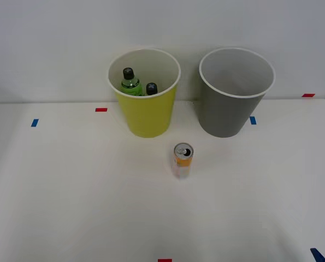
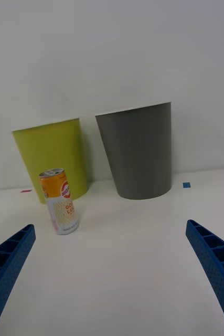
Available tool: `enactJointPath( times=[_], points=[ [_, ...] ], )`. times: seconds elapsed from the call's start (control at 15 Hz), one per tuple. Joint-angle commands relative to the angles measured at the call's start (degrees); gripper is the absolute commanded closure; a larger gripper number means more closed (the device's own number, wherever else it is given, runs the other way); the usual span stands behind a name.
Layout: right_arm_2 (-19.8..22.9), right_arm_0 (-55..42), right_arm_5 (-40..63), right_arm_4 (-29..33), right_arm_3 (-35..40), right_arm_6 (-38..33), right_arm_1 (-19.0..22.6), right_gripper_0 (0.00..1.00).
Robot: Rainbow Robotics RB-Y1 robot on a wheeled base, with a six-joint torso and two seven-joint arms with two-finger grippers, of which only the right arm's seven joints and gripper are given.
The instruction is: Put cans in the gray bin, plastic bottles in the light green bin
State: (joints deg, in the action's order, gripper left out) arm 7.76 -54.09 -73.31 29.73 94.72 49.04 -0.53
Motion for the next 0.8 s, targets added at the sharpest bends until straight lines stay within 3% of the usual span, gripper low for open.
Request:
enactJointPath(
  times=[0.07,0.2,0.33,0.6,0.8],
  points=[
    [-1.6,2.2,-0.2,-3.6,-2.9,0.9,1.0,0.0],
    [-3.7,3.1,-0.5,-3.6,-2.9,2.2,3.3,0.0],
    [-7.1,3.3,0.7,-4.9,-2.9,9.4,5.9,0.0],
    [-19.4,6.4,6.8,-15.1,-2.9,21.5,11.5,0.0],
    [-27.0,13.0,12.0,-21.9,-2.9,28.2,12.7,0.0]
  ],
)
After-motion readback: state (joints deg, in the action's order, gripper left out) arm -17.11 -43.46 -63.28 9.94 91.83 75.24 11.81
